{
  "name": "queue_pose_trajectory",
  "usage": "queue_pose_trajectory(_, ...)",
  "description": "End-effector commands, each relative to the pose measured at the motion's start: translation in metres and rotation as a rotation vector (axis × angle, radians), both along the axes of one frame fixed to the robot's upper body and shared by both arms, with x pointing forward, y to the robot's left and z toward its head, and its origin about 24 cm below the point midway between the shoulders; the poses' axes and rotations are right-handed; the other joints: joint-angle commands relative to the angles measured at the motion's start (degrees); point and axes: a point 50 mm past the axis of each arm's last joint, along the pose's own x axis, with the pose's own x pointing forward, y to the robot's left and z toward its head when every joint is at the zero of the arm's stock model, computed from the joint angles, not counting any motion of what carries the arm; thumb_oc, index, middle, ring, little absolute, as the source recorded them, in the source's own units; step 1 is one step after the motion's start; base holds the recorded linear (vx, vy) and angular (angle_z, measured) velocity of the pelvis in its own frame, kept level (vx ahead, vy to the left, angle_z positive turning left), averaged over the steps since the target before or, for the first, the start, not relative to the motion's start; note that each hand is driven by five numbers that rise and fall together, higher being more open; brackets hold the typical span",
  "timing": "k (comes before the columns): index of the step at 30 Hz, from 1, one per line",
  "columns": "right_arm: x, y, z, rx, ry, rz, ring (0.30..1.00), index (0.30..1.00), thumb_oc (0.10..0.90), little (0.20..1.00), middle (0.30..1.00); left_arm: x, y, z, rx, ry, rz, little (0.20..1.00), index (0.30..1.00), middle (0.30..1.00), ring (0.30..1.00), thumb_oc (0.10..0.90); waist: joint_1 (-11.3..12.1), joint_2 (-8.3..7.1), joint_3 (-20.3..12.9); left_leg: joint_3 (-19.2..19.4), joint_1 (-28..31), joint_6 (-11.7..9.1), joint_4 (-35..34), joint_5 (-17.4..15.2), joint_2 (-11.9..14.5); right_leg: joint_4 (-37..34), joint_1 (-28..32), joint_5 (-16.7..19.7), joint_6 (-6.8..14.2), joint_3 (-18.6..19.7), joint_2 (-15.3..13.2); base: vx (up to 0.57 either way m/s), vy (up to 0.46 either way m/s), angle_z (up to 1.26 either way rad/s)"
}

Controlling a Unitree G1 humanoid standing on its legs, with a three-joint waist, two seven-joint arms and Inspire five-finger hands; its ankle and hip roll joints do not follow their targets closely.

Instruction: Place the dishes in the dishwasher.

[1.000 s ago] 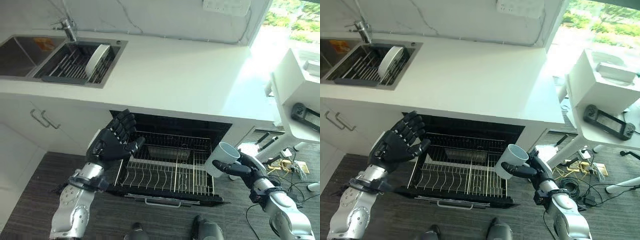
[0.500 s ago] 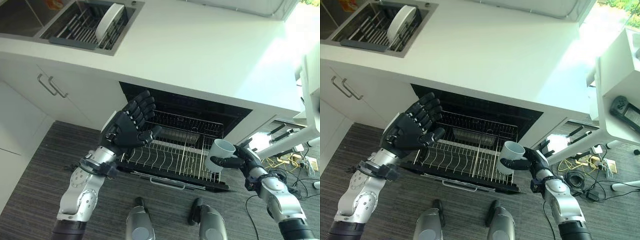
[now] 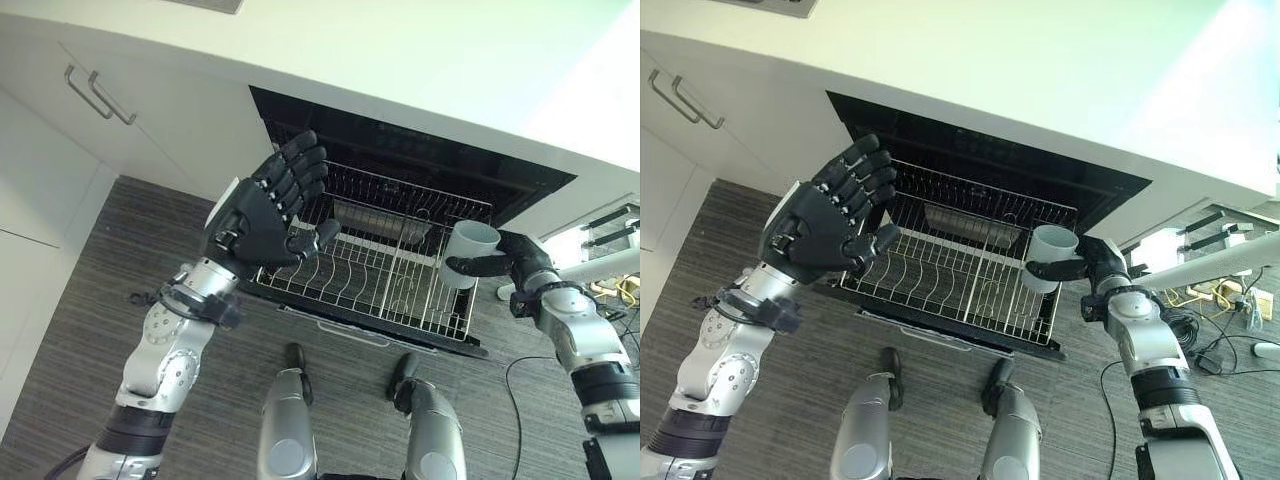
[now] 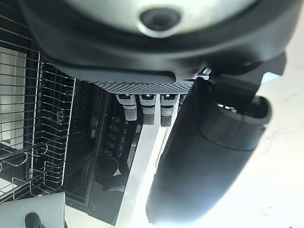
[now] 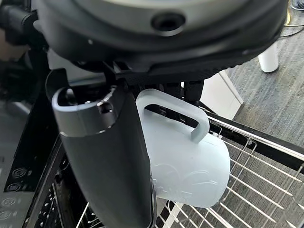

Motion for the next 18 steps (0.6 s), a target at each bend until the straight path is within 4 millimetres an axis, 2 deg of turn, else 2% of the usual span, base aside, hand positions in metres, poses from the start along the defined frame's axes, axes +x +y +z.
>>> queue_pose_trajectory(1,0.010,-0.004,0.060,-0.094,-0.215,0.027,0.300,0.300,0.400,0.300,0.300,-0.016,-0.007,0.054,-0.086,-0.308,-0.063,0.900,0.900,0.900,0.900,0.800,0.2,0.31,-3.5,-5.6,4.3,-0.9,-4.3,-2.8,2.1,-3.9,1.7,1.9,7.4,4.8,-4.9,-0.08,0.012,-0.04)
queue_pose_trajectory(10,0.028,-0.007,0.085,-0.142,-0.214,0.026,0.300,0.300,0.400,0.300,0.300,-0.015,-0.009,0.070,-0.131,-0.381,-0.071,0.900,0.900,0.900,0.900,0.800,0.5,1.71,-2.9,-5.2,3.0,-0.4,-4.3,-3.1,1.3,-3.9,0.3,0.7,6.9,4.6,-4.3,-0.08,0.034,-0.06)
queue_pose_trajectory(16,0.033,-0.011,0.080,-0.157,-0.139,0.018,0.300,0.300,0.400,0.300,0.300,-0.014,-0.009,0.074,-0.157,-0.410,-0.066,0.900,0.900,0.900,0.900,0.800,0.7,2.34,-2.6,-4.9,2.2,-0.1,-4.3,-3.2,0.5,-3.9,-0.3,0.0,6.6,4.5,-3.9,-0.07,0.040,-0.05)
queue_pose_trajectory(17,0.033,-0.012,0.080,-0.157,-0.133,0.015,0.472,0.472,0.515,0.472,0.472,-0.014,-0.008,0.075,-0.159,-0.414,-0.065,0.900,0.900,0.900,0.900,0.800,0.7,2.42,-2.6,-4.9,2.2,-0.1,-4.3,-3.3,0.4,-3.9,-0.3,-0.1,6.5,4.5,-3.9,-0.05,0.028,-0.01)
queue_pose_trajectory(18,0.034,-0.014,0.081,-0.161,-0.134,0.010,0.594,0.594,0.596,0.594,0.594,-0.014,-0.009,0.077,-0.160,-0.418,-0.065,0.900,0.900,0.900,0.900,0.800,0.7,2.49,-2.4,-4.9,2.1,-0.1,-4.3,-3.3,0.4,-3.9,-0.4,-0.1,6.5,4.4,-3.9,-0.04,0.023,-0.01)
